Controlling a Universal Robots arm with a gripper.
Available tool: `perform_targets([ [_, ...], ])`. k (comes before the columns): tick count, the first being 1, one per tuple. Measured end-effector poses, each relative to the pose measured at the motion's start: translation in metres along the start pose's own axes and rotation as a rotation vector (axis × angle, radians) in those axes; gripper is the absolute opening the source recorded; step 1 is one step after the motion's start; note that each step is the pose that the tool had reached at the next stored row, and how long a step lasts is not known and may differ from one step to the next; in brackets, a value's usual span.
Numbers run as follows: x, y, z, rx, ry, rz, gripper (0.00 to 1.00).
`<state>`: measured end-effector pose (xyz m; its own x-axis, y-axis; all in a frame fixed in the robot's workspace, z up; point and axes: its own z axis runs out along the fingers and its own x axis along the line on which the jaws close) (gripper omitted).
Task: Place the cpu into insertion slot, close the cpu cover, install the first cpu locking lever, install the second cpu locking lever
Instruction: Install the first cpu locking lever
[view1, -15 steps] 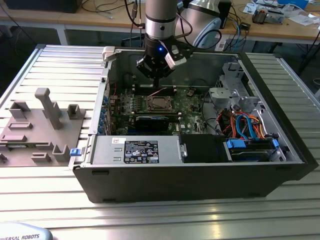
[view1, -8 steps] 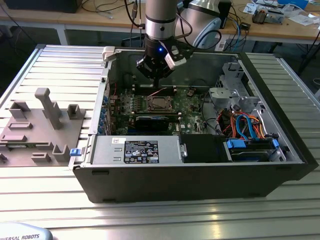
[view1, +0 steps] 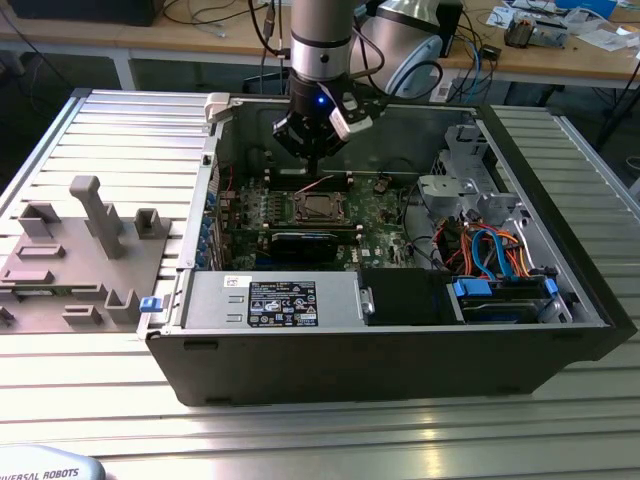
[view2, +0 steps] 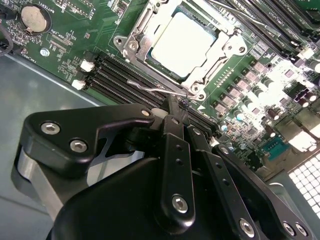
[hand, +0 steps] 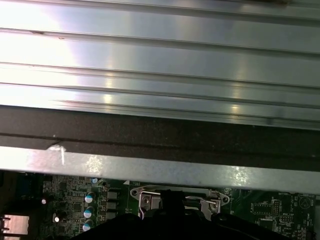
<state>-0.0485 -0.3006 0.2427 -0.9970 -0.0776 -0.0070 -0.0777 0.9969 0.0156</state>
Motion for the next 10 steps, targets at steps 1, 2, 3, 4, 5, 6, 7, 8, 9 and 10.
perform_targets([
  [1,0.0,0.0,0.0001,0.0,0.0,0.0,0.11],
  [2,0.0,0.0,0.0003,0.0,0.0,0.0,0.11],
  [3,0.0,0.0,0.0005,0.0,0.0,0.0,0.11],
  [4,0.0,0.0,0.0006,0.0,0.0,0.0,0.11],
  [5,0.0,0.0,0.0008,0.0,-0.0001,0.0,0.11],
  [6,0.0,0.0,0.001,0.0,0.0,0.0,0.11],
  [7,0.0,0.0,0.0012,0.0,0.0,0.0,0.11],
  [8,0.0,0.0,0.0015,0.0,-0.0001,0.0,0.11],
  [9,0.0,0.0,0.0017,0.0,0.0,0.0,0.11],
  [10,0.0,0.0,0.0019,0.0,0.0,0.0,0.11],
])
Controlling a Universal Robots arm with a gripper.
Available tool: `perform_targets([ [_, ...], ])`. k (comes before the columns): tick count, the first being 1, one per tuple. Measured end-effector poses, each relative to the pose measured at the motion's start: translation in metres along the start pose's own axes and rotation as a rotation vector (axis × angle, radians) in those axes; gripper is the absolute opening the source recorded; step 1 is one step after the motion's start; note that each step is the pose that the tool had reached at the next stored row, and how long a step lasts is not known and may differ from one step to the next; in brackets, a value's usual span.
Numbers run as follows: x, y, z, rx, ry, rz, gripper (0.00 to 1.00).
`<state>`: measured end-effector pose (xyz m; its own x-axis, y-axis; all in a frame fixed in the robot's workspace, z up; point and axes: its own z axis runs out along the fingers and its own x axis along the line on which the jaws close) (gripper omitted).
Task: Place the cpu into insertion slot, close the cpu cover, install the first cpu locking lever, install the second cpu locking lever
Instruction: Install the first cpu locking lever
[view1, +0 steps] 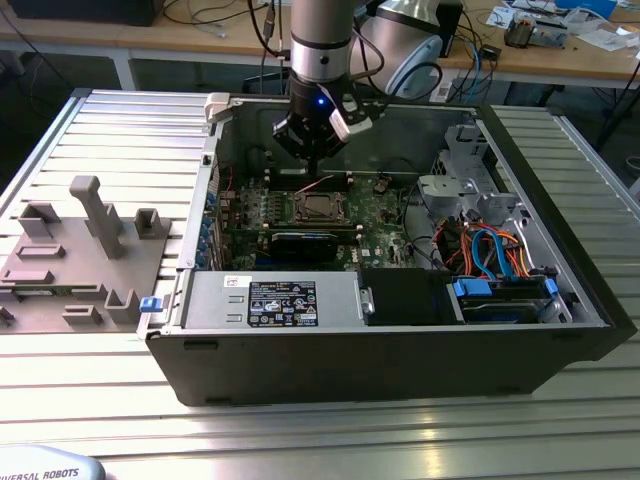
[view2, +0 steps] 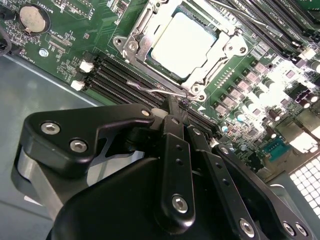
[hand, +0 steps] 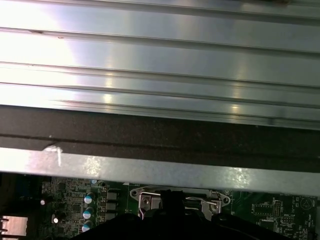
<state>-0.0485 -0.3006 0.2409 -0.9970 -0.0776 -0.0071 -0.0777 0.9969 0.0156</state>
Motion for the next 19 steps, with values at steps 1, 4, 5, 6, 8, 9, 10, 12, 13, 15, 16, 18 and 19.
perform_targets([
  [1,0.0,0.0,0.0002,0.0,0.0,0.0,0.11],
  [4,0.0,0.0,0.001,0.0,0.0,0.0,0.11],
  [5,0.0,0.0,0.0012,0.0,0.0,0.0,0.11],
  [6,0.0,0.0,0.0014,0.0,0.0,0.0,0.11],
  [8,0.0,0.0,0.0019,0.0,0.0,0.0,0.11],
  [9,0.0,0.0,0.0022,0.0,0.0,0.0,0.11],
  [10,0.0,0.0,0.0024,0.0,0.0,0.0,0.11],
  [12,0.0,0.0,0.003,0.0001,0.0,0.0,0.11],
  [13,0.0,-0.0001,0.0036,0.0,0.0,0.0,0.11],
  [15,0.0,-0.0001,0.0039,0.0,0.0,0.0,0.11],
  [16,0.0,-0.0001,0.0042,0.0,0.0,0.0,0.11],
  [18,0.0,-0.0001,0.0045,0.0,0.0,0.0,0.11],
  [19,0.0,-0.0001,0.0048,0.0,0.0,0.0,0.11],
])
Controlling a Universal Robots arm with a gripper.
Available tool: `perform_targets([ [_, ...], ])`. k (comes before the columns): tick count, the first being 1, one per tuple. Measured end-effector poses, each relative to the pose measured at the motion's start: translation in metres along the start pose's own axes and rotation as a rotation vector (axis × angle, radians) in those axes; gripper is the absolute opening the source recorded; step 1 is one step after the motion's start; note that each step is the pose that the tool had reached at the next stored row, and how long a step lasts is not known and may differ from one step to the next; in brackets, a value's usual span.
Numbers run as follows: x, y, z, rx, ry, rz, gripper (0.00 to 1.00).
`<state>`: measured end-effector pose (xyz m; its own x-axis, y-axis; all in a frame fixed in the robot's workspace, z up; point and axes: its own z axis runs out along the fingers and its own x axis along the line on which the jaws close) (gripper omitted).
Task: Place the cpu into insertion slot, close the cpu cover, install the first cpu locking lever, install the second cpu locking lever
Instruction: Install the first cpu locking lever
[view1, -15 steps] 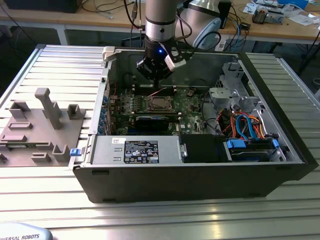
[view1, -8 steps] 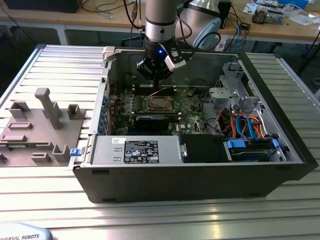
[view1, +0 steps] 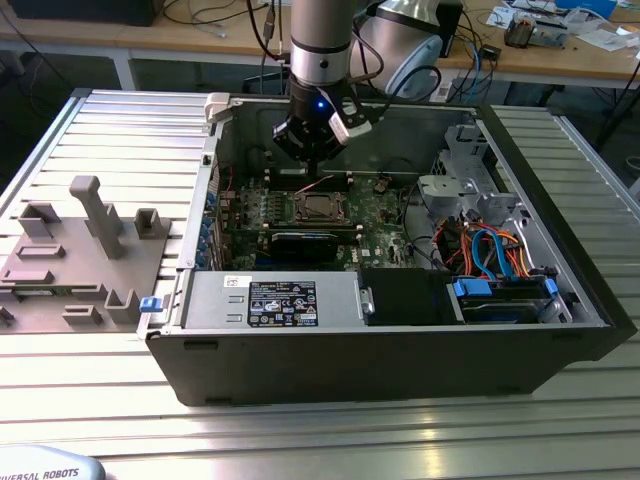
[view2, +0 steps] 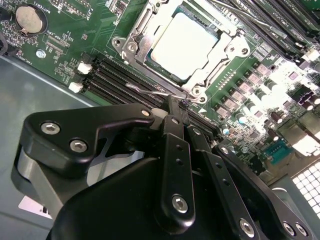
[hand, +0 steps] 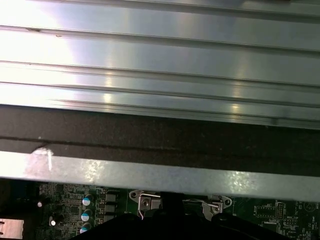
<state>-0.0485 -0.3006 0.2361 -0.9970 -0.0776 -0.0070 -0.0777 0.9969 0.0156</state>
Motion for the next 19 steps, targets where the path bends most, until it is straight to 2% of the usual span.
perform_targets([
  [11,0.0001,0.0,0.0024,-0.0016,-0.0002,0.0,0.11],
  [15,0.0005,0.0,0.0031,-0.0242,-0.002,0.0,0.11],
  [19,0.0006,0.0,0.0052,-0.0286,-0.0023,0.0,0.11],
])
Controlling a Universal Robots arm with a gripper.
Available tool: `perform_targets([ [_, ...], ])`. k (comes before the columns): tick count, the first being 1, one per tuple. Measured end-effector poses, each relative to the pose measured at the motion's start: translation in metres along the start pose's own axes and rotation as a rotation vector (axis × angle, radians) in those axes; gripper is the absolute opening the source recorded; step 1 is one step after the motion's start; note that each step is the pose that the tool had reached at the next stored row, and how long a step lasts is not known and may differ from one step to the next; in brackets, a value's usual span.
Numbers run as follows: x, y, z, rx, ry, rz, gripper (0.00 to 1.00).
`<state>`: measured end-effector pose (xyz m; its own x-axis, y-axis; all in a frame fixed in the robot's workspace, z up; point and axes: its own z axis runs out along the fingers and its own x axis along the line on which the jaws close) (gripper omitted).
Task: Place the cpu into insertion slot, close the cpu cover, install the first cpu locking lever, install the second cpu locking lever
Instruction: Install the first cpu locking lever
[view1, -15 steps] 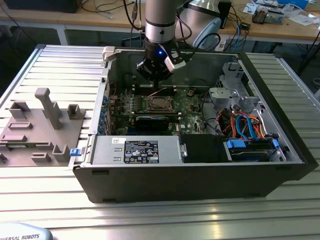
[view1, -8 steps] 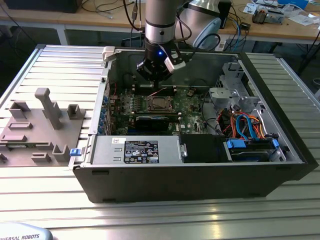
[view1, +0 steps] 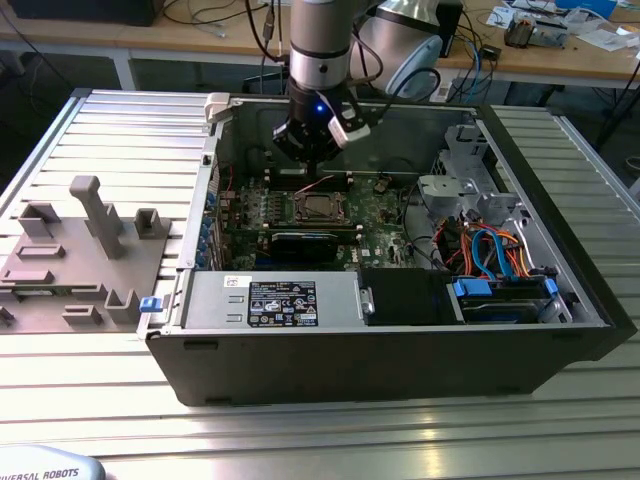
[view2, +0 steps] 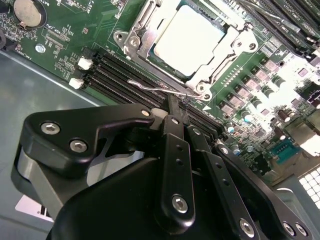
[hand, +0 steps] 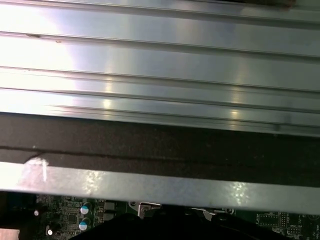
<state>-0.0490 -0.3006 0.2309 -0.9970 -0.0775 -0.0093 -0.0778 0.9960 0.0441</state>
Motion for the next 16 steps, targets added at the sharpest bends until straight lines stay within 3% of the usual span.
perform_targets([
  [16,0.0001,-0.0004,0.0095,-0.0002,0.0007,-0.016,0.11],
])
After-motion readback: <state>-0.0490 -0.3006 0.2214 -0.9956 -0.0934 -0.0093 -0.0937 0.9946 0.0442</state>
